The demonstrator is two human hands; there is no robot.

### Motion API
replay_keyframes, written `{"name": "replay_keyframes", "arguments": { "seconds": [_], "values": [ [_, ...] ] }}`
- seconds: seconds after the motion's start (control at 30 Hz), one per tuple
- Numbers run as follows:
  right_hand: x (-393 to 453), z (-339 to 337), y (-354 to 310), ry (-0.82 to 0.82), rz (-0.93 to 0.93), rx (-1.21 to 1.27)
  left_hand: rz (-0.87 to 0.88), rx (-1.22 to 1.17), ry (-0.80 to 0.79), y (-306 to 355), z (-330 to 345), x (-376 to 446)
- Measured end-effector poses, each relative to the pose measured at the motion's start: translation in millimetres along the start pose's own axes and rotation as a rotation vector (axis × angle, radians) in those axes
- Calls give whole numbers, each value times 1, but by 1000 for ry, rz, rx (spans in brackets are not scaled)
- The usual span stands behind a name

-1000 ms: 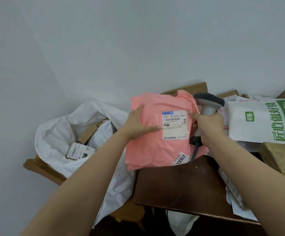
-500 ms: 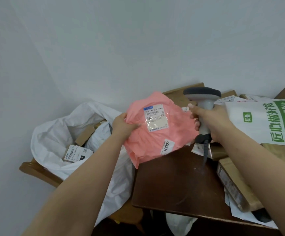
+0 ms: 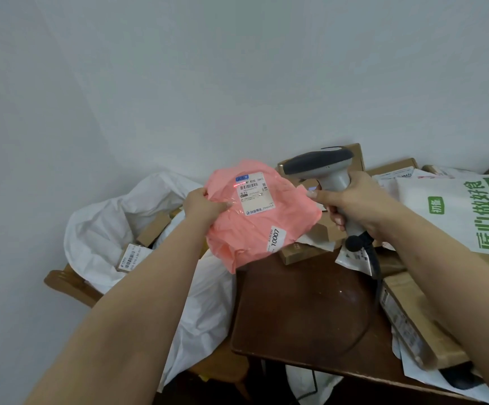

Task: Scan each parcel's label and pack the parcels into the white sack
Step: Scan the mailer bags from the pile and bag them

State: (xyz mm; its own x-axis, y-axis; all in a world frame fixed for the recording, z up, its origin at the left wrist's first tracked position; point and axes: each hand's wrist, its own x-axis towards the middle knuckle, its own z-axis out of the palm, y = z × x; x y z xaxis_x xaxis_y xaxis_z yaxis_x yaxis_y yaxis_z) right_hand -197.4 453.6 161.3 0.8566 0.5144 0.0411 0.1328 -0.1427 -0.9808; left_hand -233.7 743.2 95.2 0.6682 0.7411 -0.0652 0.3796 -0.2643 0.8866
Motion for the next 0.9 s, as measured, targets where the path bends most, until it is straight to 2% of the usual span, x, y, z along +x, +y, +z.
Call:
{"name": "replay_keyframes", "arguments": {
  "seconds": [0.3, 0.9],
  "values": [
    [-3, 2, -3, -11, -6, -22, 35, -8, 81, 6, -11, -9],
    [-7, 18, -10, -44, 4, -22, 32, 103, 145, -14, -33, 2]
  ]
}}
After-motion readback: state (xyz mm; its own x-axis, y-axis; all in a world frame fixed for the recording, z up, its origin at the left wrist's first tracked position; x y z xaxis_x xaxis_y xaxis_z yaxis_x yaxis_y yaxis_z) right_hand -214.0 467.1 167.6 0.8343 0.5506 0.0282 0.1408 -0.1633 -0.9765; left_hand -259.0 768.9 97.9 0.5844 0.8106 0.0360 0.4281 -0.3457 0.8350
